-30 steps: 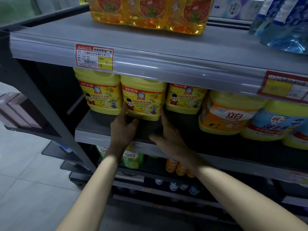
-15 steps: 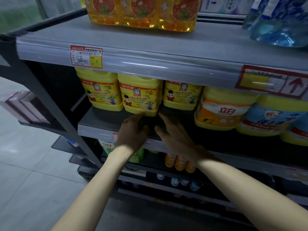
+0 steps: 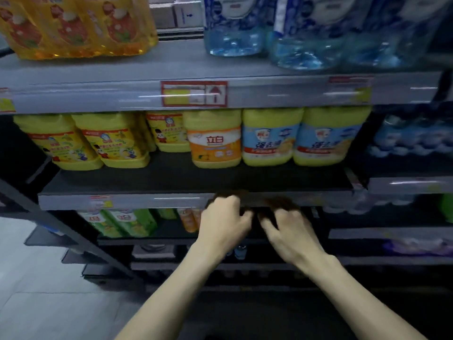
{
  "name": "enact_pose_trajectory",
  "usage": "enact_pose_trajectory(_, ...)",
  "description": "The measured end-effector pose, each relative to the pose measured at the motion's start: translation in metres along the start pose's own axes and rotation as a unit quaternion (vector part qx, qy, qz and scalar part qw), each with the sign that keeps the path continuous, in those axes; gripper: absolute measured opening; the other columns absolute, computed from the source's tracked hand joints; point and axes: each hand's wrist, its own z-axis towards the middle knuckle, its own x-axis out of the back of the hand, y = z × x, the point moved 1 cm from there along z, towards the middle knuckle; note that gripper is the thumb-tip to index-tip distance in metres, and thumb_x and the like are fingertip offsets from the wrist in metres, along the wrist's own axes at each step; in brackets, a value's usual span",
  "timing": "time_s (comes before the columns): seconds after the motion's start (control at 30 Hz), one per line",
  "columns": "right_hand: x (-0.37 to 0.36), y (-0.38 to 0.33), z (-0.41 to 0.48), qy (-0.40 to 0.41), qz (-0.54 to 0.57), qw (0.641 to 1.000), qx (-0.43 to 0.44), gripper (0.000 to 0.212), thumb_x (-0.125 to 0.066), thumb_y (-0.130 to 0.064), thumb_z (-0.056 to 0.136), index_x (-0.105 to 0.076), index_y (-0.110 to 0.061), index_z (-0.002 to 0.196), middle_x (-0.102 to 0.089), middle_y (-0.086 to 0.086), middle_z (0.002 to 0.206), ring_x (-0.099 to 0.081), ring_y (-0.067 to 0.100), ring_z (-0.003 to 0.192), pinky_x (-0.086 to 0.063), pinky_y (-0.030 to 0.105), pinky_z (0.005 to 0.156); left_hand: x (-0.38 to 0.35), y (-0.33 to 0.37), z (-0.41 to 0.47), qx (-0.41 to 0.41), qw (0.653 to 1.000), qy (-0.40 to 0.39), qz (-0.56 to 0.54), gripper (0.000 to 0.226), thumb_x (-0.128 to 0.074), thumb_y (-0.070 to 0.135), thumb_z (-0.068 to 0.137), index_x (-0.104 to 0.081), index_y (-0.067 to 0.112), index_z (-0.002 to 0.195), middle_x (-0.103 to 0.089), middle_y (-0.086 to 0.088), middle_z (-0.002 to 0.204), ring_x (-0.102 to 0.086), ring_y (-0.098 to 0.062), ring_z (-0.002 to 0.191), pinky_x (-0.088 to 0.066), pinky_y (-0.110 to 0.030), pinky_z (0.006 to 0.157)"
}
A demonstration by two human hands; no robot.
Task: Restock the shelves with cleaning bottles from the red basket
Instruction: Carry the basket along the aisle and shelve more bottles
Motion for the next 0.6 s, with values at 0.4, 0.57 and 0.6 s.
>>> enact_pose_trajectory(0.4, 0.08, 0.213, -0.193, 0.07, -0.055, 0.98, -0.18, 0.05, -0.051, -0.045, 0.106, -0.054, -0.02, 0.15, -0.057, -0.004, 0.151, -0.048, 0.018, 0.142, -0.038, 0.036, 0.119, -0.183, 0.202, -0.081, -0.195, 0.968, -0.136, 0.082, 0.046, -0.053, 0.039, 0.098, -0.061, 0.027, 0.142, -0.069, 0.0, 0.132, -0.06, -0.027, 0.125, -0.05, -0.042, 0.1)
enact_pose_trajectory(0.57, 0.092, 0.272, -0.256, 0.091, -0.074, 0.953, -0.278, 0.05, -0.05, -0.047, 0.106, -0.057, -0.021, 0.149, -0.06, -0.005, 0.147, -0.05, 0.016, 0.141, -0.041, 0.037, 0.117, -0.243, 0.262, -0.109, -0.239, 0.943, -0.203, 0.112, 0.04, -0.052, 0.039, 0.098, -0.064, 0.027, 0.134, -0.07, -0.001, 0.127, -0.063, -0.029, 0.118, -0.052, -0.04, 0.094)
enact_pose_trajectory(0.6, 0.093, 0.282, -0.268, 0.094, -0.08, 0.946, -0.3, 0.049, -0.051, -0.046, 0.105, -0.059, -0.021, 0.147, -0.062, -0.005, 0.146, -0.052, 0.017, 0.139, -0.042, 0.038, 0.115, -0.254, 0.272, -0.111, -0.25, 0.936, -0.216, 0.124, 0.041, -0.052, 0.038, 0.098, -0.064, 0.027, 0.136, -0.069, -0.001, 0.128, -0.063, -0.029, 0.118, -0.051, -0.04, 0.095)
